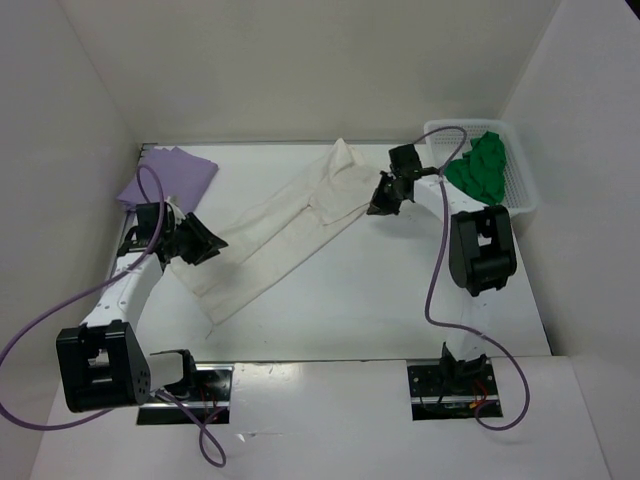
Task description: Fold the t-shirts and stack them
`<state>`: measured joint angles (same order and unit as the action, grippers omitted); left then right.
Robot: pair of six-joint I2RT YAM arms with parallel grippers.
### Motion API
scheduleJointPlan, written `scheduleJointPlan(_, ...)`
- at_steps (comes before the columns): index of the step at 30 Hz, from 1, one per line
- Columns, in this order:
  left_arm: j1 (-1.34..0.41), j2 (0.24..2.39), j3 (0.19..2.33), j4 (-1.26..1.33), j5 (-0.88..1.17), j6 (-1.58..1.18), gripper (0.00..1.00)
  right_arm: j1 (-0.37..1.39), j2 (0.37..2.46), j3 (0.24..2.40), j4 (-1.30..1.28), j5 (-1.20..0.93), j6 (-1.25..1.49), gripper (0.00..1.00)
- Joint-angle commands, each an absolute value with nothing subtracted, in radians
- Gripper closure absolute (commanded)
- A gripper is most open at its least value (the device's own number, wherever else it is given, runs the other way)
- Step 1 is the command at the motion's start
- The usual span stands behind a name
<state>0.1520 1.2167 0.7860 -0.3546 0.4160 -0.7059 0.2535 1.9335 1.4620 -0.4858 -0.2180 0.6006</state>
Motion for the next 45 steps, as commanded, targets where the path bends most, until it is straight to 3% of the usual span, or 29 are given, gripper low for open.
scheduleJointPlan(1,0.141,1.227,0.798,-0.311,0.405,-0.686,0.56,0.192,1.992,1.488,-0.388,-0.146,0.565,1.00)
scheduleJointPlan(15,0.123,1.195,0.798,-0.342,0.405,-0.704,0.55,0.158,2.404,1.916,-0.486,-0.026,0.548,1.00)
scheduleJointPlan(18,0.094,1.174,0.798,-0.353,0.414,-0.726,0.53,0.158,2.506,2.145,-0.546,-0.054,0.548,1.00)
scheduleJointPlan(22,0.031,1.173,0.818,-0.373,0.414,-0.749,0.51,0.189,2.524,2.287,-0.612,-0.054,0.548,0.90)
scheduleJointPlan(24,-0.007,1.173,0.828,-0.373,0.405,-0.759,0.50,0.199,2.461,2.287,-0.630,-0.028,0.535,0.79)
scheduleJointPlan(26,-0.031,1.186,0.839,-0.373,0.405,-0.759,0.48,0.209,2.389,2.219,-0.641,-0.017,0.526,0.66)
scheduleJointPlan(29,-0.064,1.209,0.850,-0.361,0.405,-0.759,0.47,0.242,2.194,1.887,-0.577,-0.057,0.526,0.56)
scheduleJointPlan(35,-0.064,1.232,0.911,-0.373,0.304,-0.703,0.47,0.470,1.864,1.316,-0.290,-0.319,0.728,0.55)
scheduleJointPlan(40,-0.020,1.241,0.922,-0.405,0.285,-0.646,0.47,0.725,1.919,1.213,-0.096,-0.370,0.900,0.49)
scheduleJointPlan(45,-0.020,1.270,0.902,-0.405,0.295,-0.626,0.47,0.791,2.022,1.259,-0.049,-0.370,0.960,0.43)
